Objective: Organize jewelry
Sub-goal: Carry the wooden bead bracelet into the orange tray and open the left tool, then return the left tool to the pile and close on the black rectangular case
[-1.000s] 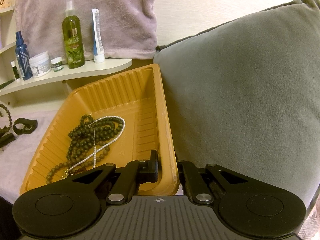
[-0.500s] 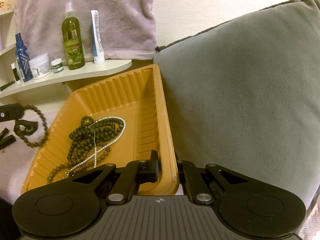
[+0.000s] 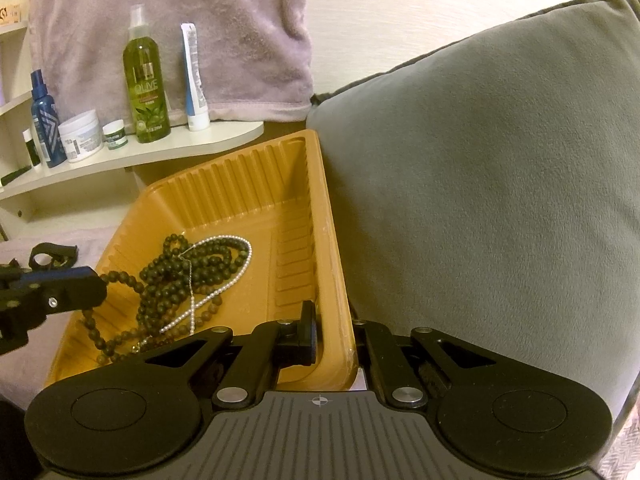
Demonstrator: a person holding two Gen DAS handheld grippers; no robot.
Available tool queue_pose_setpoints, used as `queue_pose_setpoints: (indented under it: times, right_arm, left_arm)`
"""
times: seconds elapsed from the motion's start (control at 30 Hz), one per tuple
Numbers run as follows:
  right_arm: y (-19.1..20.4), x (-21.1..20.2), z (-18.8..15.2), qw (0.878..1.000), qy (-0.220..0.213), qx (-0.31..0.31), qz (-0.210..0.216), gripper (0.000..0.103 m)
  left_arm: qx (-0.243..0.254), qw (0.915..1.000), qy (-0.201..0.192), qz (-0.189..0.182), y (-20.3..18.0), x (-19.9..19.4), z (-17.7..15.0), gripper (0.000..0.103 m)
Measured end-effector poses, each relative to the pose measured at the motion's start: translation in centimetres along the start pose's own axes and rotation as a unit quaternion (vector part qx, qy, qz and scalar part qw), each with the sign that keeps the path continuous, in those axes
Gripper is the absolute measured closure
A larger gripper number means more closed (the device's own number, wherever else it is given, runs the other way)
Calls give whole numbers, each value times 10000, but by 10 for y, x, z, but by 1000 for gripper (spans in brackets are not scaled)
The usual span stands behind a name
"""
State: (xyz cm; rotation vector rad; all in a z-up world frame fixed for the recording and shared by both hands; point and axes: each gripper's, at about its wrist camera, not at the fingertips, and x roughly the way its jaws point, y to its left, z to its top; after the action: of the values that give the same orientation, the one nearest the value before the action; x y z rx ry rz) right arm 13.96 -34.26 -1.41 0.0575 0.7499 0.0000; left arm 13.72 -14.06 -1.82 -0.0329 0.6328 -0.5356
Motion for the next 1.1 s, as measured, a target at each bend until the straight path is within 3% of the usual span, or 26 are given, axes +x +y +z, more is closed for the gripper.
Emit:
queue_pose_setpoints:
  times: [0.03,0.1,0.13,0.33,0.57,0.8,1.1]
  right_arm:
    - [0,0,0,10000,0,-2,0,98]
    - [0,0,0,10000,2,-2,2,98]
    - [0,0,0,10000,2,-1,3,98]
    - [0,0,0,10000,0,0,1,98]
    - [0,0,0,10000,2,-9,-3,98]
    - [1,-1,1,10000,3,-26,-6,98]
    - [2,-1,0,10000,9,-71,-23,98]
  left_arm:
    - [-1,10000,17,-24,0,1,-1,97]
    - [-4,10000,38,-1,1,2,-2,81]
    - [20,10000,24,57,1,2,-2,80]
    - [4,9990,-93,430,18,-10,-4,81]
    - [-124,9936,-168,1114,55,-33,-12,81]
    - [-200,9838,-86,1780,91,-52,-31,80]
    - [-316,9653,-9,2592,141,-77,-50,79]
